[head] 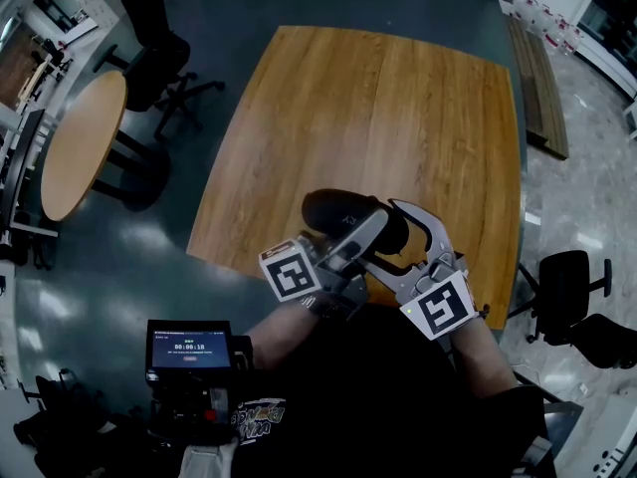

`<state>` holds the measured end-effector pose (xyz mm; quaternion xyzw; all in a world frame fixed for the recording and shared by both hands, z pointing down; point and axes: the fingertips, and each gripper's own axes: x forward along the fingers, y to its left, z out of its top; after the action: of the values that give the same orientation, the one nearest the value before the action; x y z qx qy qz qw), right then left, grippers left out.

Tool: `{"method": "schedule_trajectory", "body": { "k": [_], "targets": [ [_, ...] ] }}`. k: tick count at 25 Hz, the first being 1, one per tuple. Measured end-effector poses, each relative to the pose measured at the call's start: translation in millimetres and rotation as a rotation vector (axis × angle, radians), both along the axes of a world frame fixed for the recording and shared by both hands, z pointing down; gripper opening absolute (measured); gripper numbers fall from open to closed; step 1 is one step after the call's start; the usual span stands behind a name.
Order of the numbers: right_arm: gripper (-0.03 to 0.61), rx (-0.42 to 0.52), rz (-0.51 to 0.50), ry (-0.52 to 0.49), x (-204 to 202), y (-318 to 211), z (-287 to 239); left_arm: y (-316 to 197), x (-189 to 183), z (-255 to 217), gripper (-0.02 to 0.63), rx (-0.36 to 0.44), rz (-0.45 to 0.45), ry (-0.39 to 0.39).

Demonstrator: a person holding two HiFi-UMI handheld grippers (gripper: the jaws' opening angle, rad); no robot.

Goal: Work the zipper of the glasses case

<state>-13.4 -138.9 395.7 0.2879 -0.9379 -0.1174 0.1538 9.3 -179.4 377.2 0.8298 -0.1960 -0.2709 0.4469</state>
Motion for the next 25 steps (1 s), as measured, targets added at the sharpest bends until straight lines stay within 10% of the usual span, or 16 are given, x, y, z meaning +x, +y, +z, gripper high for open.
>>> {"method": "schedule_trajectory", "body": {
  "k": [9, 16, 25],
  "targets": [
    [0.341, 0.037, -0.028, 0.027, 15, 8, 7, 19, 10, 12, 0.287, 0.067, 0.154, -0.14],
    [0.337, -0.119, 0.127, -0.013, 78, 6, 57, 6, -65, 70, 0.276, -0.109, 0.007, -0.099],
    [0.336, -0.424, 0.168, 0.162, 87, -62, 245, 59, -46, 105, 0.012, -0.017, 0.189, -0.393]
  ]
}}
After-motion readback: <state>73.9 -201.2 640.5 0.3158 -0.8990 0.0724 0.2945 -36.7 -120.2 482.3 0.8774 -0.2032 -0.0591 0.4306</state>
